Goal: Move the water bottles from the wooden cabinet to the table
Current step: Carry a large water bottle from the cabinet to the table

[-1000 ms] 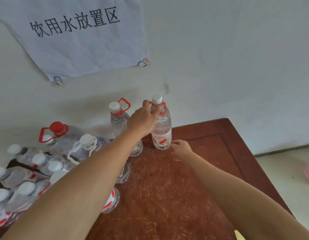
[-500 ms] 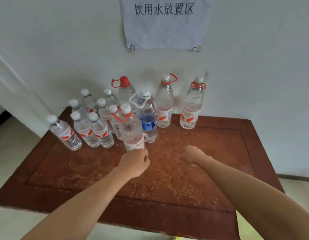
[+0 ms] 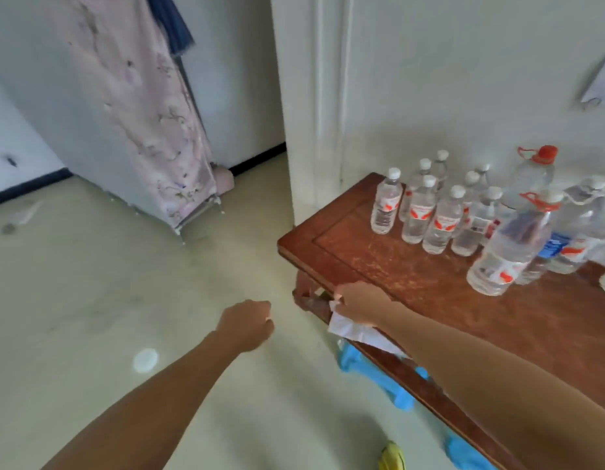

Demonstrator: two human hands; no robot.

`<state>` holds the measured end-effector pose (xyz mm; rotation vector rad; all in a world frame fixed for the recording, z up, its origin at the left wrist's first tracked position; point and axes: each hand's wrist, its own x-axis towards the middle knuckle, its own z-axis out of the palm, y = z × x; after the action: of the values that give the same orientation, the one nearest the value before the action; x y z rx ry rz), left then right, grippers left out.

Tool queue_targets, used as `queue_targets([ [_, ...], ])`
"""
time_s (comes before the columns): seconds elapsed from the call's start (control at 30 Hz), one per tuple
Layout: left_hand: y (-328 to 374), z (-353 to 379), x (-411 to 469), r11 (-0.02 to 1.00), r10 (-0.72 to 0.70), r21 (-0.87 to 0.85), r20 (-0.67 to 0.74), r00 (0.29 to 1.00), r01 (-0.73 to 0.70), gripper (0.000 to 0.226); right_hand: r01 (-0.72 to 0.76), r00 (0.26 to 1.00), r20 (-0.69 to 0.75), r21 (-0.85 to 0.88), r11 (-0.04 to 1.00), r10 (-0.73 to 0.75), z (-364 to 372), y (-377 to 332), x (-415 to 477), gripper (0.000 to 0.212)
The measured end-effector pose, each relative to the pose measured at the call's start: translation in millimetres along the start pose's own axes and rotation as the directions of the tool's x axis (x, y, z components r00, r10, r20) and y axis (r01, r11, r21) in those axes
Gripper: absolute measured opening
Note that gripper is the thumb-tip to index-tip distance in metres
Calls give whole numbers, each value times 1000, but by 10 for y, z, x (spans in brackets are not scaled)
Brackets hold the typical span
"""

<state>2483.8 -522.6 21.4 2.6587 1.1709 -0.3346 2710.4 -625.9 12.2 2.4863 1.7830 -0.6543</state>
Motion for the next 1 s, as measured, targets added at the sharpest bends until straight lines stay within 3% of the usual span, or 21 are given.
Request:
queue_targets([
  [0.2,-1594,110,-960,928,-362,-100,-20,932,359,31,320,946,102,-130,938,-309,147,-1823,647,39],
  [0.4,-2893,282,-1785,743,-641,-215,46,766,634,34,572,818,220,-203,795,-532,453,-3585,1285,39],
  [0.63,-4368,302,-2535,455,-856,-283,124,502,844,32,799,597,361,-197,568,-716,839,-5779,1944,42],
  [0.73,-4934,311,-2963,295,-925,-319,140,352,901,32,873,486,389,-193,447,-782,997,-6830,2060,41],
  [0.9,-5508,525,-3796,32,-965,-362,232,124,931,32,968,250,524,-155,198,-814,1411,-8285,1791,39],
  [1.0,-5902,694,-4257,-89,-956,-373,293,26,923,33,990,125,576,-127,64,-808,1743,-9103,1573,39],
])
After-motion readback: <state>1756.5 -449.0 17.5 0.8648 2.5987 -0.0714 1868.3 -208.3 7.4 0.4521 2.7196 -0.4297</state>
